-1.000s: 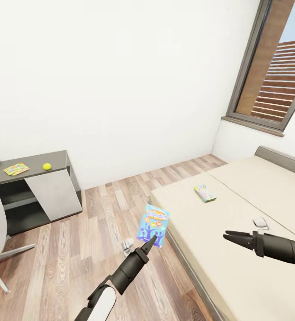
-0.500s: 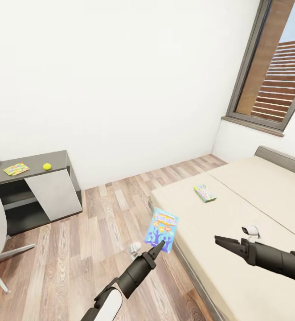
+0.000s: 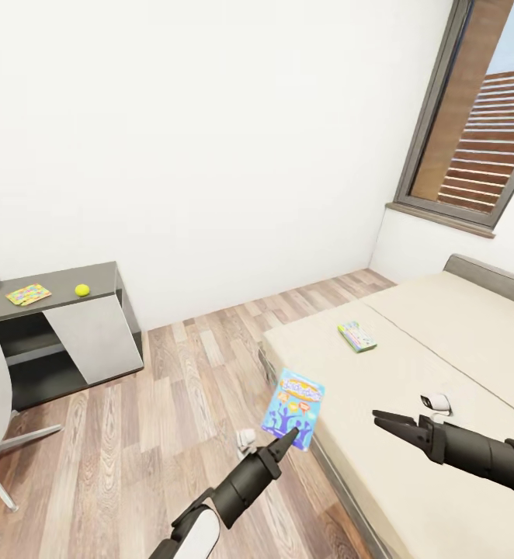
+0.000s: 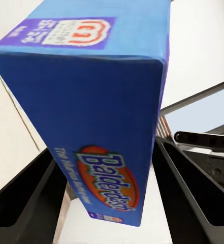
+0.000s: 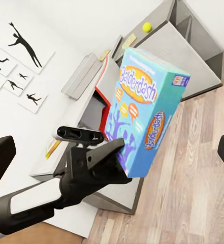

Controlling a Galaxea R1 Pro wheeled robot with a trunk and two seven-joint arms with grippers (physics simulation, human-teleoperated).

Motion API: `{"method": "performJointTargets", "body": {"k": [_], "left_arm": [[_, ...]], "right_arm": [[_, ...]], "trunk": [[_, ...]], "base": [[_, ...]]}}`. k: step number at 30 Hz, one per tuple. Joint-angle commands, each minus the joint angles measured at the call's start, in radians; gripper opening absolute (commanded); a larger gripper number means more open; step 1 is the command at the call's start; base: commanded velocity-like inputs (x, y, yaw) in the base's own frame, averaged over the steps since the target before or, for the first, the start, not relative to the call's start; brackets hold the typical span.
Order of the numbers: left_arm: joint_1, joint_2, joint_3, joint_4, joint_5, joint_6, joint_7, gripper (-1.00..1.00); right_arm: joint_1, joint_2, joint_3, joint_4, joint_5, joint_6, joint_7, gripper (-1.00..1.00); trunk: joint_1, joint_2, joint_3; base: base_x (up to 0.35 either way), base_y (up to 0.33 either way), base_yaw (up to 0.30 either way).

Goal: Put all the toys in the child's room - the three board games (two on the bed and one on the table), the two jigsaw puzzles on the table, and the tennis ball on the table - inside the toy box on the table in the child's room.

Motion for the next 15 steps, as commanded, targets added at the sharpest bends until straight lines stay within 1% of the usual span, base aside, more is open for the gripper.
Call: {"method": "performJointTargets", "body": {"k": [1,2,6,8,11,14,15], "left_arm": [[-0.001,0.0,-0.002,0.002,0.011,0.011,-0.022,-1.0],[-0.001,0.0,-0.002,0.002,0.011,0.011,-0.022,-1.0],[-0.002,0.0,-0.004,0.004,0.014,0.012,-0.065,-1.0],[-0.002,0.0,-0.005,0.004,0.021,0.013,-0.08,-1.0],[-0.002,0.0,-0.006,0.005,0.025,0.013,-0.085,-1.0],[-0.002,-0.001,-0.017,0.004,0.038,0.013,-0.097,-1.0],[-0.002,-0.001,-0.017,0.004,0.038,0.013,-0.097,-1.0]], "right_arm": [[-0.001,0.0,-0.002,0.0,-0.003,0.006,0.001,1.0],[-0.001,0.0,-0.002,0.0,-0.003,0.006,0.001,1.0],[-0.001,0.0,-0.007,0.0,-0.003,0.005,0.001,1.0],[-0.001,-0.001,-0.014,0.0,-0.002,0.005,0.0,1.0],[-0.002,-0.001,-0.02,0.0,-0.002,0.005,0.0,1.0],[-0.002,0.0,-0.036,0.0,-0.003,0.005,0.0,1.0],[-0.002,0.0,-0.036,0.0,-0.003,0.005,0.0,1.0]], "trunk": [[0.001,-0.002,-0.002],[0.001,-0.002,-0.002],[0.001,-0.002,-0.002],[0.001,-0.002,-0.002],[0.001,-0.002,-0.002],[0.001,-0.002,-0.002],[0.001,-0.002,-0.002]], "base": [[0.0,0.0,0.0],[0.0,0.0,0.0],[0.0,0.0,0.0],[0.0,0.0,0.0],[0.0,0.0,0.0],[0.0,0.0,0.0],[0.0,0.0,0.0]]}}
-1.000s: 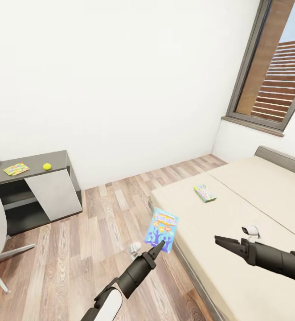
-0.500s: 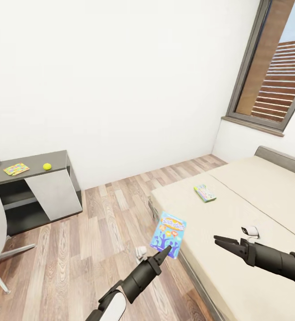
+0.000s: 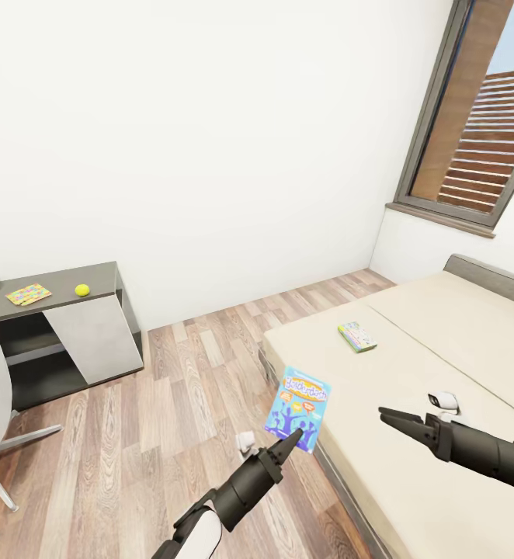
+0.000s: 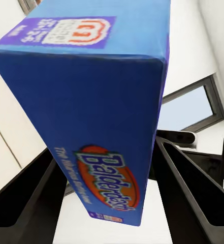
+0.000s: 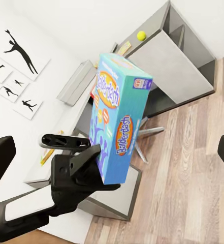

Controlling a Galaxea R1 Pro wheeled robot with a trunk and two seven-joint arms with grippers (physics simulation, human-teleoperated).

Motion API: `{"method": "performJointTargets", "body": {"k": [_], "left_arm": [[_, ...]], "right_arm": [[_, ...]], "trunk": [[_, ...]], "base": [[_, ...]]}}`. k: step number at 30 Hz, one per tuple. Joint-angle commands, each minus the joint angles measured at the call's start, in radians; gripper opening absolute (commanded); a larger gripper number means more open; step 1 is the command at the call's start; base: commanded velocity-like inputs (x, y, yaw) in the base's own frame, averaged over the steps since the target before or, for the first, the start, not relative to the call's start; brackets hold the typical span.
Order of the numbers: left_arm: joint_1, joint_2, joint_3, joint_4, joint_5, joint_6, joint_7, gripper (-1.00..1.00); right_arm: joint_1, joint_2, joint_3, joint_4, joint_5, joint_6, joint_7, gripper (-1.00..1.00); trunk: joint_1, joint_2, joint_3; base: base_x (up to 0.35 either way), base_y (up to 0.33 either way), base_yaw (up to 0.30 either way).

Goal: Put all the toys in the child's room - the three board games (two on the bed and one on the table), the two jigsaw puzzles on the table, and the tennis ball on the table - inside the toy box on the table in the child's room.

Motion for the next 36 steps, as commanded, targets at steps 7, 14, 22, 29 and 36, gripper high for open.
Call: {"method": "performJointTargets", "body": {"k": [7,14,22,29,36], "left_arm": [[-0.001,0.0,-0.033,-0.006,0.045,0.011,-0.028,-1.0],[-0.001,-0.001,-0.057,-0.011,0.078,0.012,-0.038,-1.0],[-0.001,-0.013,-0.07,-0.012,0.088,0.021,-0.035,-1.0],[-0.001,-0.026,-0.074,-0.013,0.09,0.024,-0.027,-1.0],[-0.001,-0.034,-0.081,-0.015,0.091,0.024,-0.003,-1.0]], "right_arm": [[-0.001,0.0,-0.015,0.0,-0.003,0.005,0.0,1.0],[-0.001,0.003,-0.017,0.0,-0.002,0.004,-0.003,1.0],[-0.007,0.031,-0.015,0.0,0.0,-0.009,-0.008,1.0],[-0.007,0.057,-0.014,0.0,0.002,-0.044,-0.011,1.0],[-0.007,0.068,-0.012,0.0,0.004,-0.072,-0.012,1.0]], "trunk": [[0.001,-0.002,-0.002],[0.001,-0.002,-0.002],[0.001,-0.002,-0.002],[0.001,-0.002,-0.002],[0.001,-0.002,-0.002]], "base": [[0.0,0.0,0.0],[0.0,0.0,0.0],[0.0,0.0,0.0],[0.0,0.0,0.0],[0.0,0.0,0.0]]}}
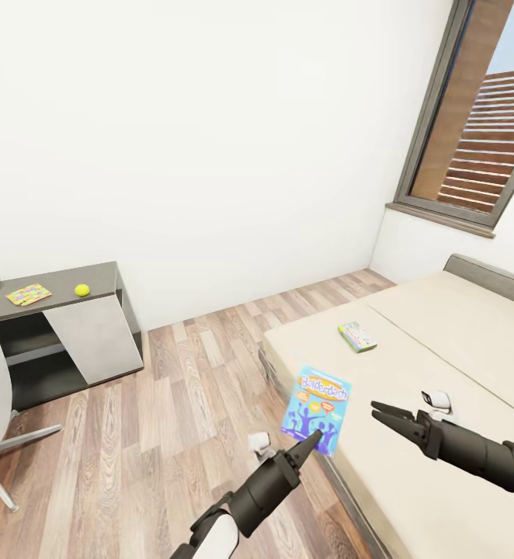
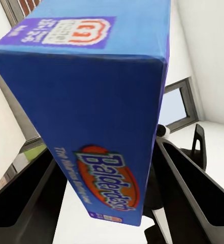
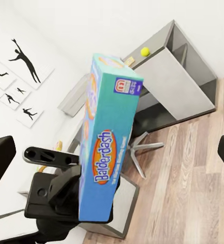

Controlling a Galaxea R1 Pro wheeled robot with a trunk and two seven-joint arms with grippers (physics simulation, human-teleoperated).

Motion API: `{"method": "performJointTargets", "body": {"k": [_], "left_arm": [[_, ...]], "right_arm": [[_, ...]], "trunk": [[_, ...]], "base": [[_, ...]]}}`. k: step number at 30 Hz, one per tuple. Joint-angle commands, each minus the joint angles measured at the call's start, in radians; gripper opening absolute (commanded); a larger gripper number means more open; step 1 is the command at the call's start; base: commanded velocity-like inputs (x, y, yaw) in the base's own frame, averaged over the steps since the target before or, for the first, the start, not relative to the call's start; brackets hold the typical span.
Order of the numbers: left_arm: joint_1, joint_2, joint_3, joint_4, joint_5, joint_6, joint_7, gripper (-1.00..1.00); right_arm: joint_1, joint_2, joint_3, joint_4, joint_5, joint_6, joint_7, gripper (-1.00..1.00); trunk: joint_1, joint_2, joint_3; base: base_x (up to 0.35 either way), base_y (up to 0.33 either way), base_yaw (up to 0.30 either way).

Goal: Put all the toys in the child's room - the three board games (two on the bed and one on the table), the two jigsaw puzzles on the table, and the tennis ball on the table - inside the toy box on the table in the child's room.

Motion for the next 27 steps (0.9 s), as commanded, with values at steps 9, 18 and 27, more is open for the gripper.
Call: {"method": "performJointTargets", "body": {"k": [9,18,27], "left_arm": [[-0.002,-0.003,-0.04,-0.015,0.013,0.009,0.022,-1.0],[-0.002,-0.004,-0.076,-0.067,0.014,0.009,0.082,-1.0],[-0.002,-0.004,-0.087,-0.088,0.034,0.009,0.101,-1.0]], "right_arm": [[-0.005,0.008,0.001,0.001,-0.004,0.001,0.001,1.0],[-0.008,0.046,0.003,0.001,0.001,-0.003,-0.031,1.0],[-0.008,0.056,0.006,0.002,0.001,-0.004,-0.049,1.0]], "trunk": [[0.001,-0.002,-0.002],[0.001,-0.002,-0.002],[0.001,-0.002,-0.002]], "base": [[0.0,0.0,0.0],[0.0,0.0,0.0],[0.0,0.0,0.0]]}}
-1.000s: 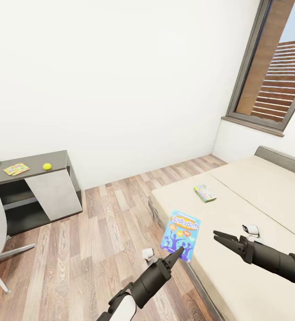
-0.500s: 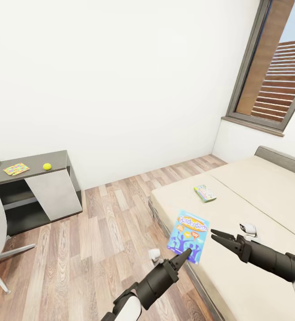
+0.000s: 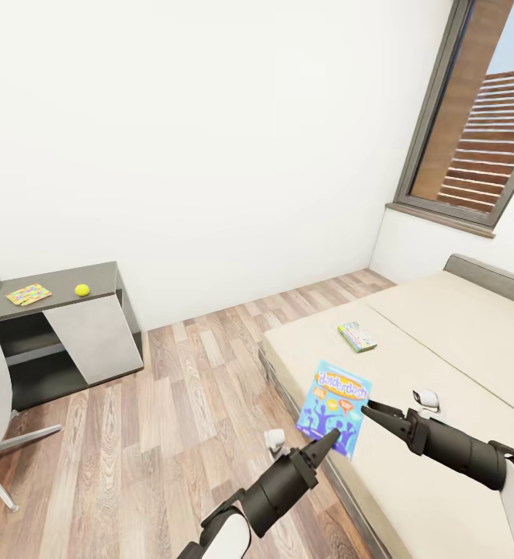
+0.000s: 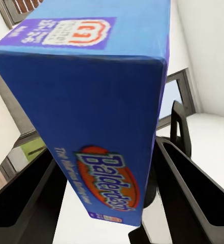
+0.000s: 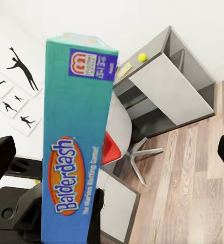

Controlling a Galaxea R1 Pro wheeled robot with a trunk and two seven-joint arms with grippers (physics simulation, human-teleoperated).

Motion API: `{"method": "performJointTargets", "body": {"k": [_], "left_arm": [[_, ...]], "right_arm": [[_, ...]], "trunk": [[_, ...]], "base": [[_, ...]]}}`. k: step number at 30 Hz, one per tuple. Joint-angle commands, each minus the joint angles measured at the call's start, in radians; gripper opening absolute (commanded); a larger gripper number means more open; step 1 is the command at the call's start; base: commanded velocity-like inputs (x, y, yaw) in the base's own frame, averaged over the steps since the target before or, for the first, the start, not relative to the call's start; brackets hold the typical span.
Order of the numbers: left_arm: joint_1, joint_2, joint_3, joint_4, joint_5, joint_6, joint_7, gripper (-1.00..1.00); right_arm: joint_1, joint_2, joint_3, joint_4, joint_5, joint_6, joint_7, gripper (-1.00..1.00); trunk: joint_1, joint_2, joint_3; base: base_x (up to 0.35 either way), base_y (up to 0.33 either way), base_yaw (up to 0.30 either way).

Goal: Put all the toys in the child's room - the three board games (two on the bed and one on the table), the two jigsaw puzzles on the table, and the tennis ball on the table - inside the toy box on the table in the child's room.

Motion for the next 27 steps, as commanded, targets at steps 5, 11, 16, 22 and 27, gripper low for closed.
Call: {"method": "performJointTargets", "body": {"k": [5,11,16,22,27], "left_arm": [[-0.001,0.0,-0.007,-0.006,0.023,0.009,0.001,-1.0],[-0.002,0.0,-0.021,-0.015,0.029,0.009,0.003,-1.0],[-0.002,0.001,-0.027,-0.024,0.032,0.009,0.005,-1.0],[-0.002,0.001,-0.03,-0.028,0.034,0.009,0.007,-1.0],[-0.002,0.001,-0.031,-0.029,0.034,0.009,0.008,-1.0]], "right_arm": [[0.0,0.001,0.0,0.0,-0.003,0.006,-0.002,1.0],[0.002,0.007,0.005,0.001,-0.003,-0.007,-0.003,1.0],[0.003,0.028,0.019,0.001,-0.002,-0.029,-0.008,1.0],[0.007,0.044,0.03,0.001,-0.002,-0.043,-0.024,1.0],[0.008,0.048,0.034,0.001,-0.002,-0.046,-0.03,1.0]], "trunk": [[0.001,-0.002,-0.002],[0.001,-0.002,-0.002],[0.001,-0.002,-0.002],[0.001,-0.002,-0.002],[0.001,-0.002,-0.002]], "base": [[0.0,0.0,0.0],[0.0,0.0,0.0],[0.0,0.0,0.0],[0.0,0.0,0.0],[0.0,0.0,0.0]]}}
